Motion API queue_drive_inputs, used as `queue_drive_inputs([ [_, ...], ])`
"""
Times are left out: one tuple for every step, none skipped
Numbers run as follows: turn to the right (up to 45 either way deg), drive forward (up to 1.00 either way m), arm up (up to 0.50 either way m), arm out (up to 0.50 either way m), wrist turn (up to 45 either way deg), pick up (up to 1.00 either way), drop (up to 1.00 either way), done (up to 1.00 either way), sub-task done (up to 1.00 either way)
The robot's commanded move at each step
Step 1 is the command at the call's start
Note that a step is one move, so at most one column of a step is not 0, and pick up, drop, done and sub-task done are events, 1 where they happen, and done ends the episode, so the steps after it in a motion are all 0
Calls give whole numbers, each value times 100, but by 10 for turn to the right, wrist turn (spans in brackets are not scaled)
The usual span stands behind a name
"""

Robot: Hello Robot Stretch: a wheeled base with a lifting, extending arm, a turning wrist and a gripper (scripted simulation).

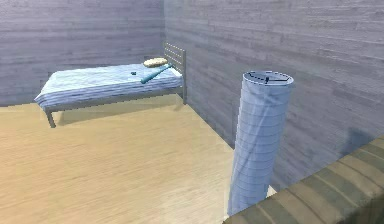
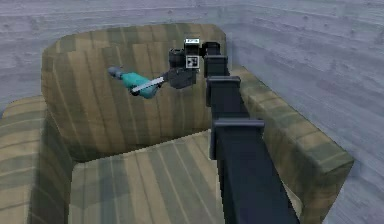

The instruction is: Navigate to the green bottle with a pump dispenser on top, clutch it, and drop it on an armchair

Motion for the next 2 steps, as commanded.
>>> queue_drive_inputs([
  [0,0,0,0,360,0,0,0,0],
  [0,0,-18,0,0,0,0,0,0],
])
